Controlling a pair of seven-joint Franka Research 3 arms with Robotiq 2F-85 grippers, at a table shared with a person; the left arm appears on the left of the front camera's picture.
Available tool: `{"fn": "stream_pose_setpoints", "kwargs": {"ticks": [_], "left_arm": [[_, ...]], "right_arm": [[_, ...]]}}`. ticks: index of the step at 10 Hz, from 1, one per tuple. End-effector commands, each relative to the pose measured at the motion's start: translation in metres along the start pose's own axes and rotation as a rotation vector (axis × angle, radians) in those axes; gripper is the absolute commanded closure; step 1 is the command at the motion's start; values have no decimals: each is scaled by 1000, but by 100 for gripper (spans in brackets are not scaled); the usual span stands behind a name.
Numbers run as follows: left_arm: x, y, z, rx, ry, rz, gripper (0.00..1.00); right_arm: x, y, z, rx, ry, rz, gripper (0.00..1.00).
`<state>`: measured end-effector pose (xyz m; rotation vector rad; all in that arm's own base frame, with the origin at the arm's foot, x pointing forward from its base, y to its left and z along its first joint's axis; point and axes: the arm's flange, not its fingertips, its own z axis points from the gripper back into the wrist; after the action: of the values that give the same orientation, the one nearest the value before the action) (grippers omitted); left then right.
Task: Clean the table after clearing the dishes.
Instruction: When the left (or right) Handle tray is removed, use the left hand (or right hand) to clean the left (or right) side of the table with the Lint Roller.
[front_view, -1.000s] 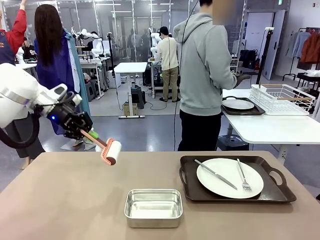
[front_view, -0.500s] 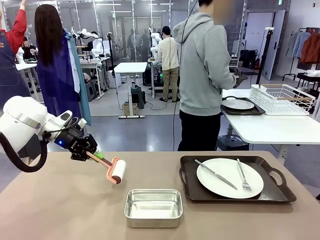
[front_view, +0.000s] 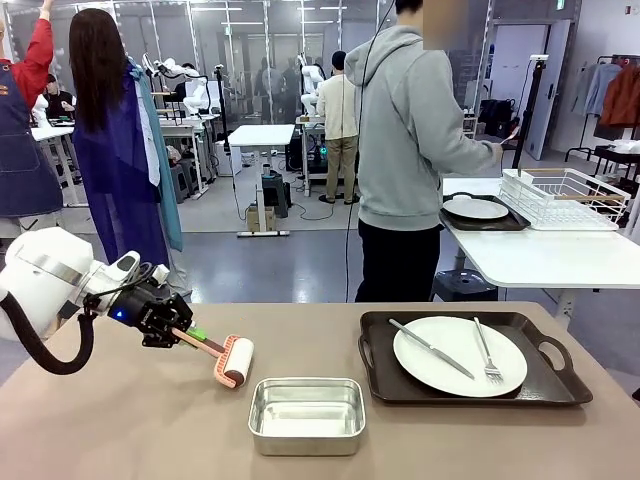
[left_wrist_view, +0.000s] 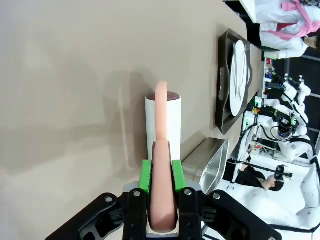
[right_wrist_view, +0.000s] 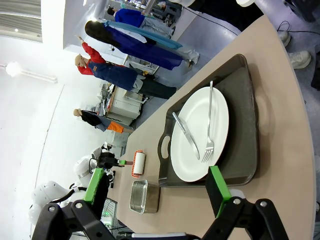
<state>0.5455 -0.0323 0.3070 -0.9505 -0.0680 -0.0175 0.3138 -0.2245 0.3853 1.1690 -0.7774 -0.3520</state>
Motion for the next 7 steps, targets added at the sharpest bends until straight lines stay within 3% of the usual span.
{"fn": "stream_pose_setpoints", "kwargs": {"ticks": [1,4,7], "left_arm": [[0,37,8,11,-16,20,79],[-8,90,58,-14,9,14,79],[-19,147,138,-50,68,35,79]], "right_arm": [[-3,3,0,5,-5,6,0],[-3,3,0,5,-5,6,0],[-3,3,0,5,-5,6,0]]}}
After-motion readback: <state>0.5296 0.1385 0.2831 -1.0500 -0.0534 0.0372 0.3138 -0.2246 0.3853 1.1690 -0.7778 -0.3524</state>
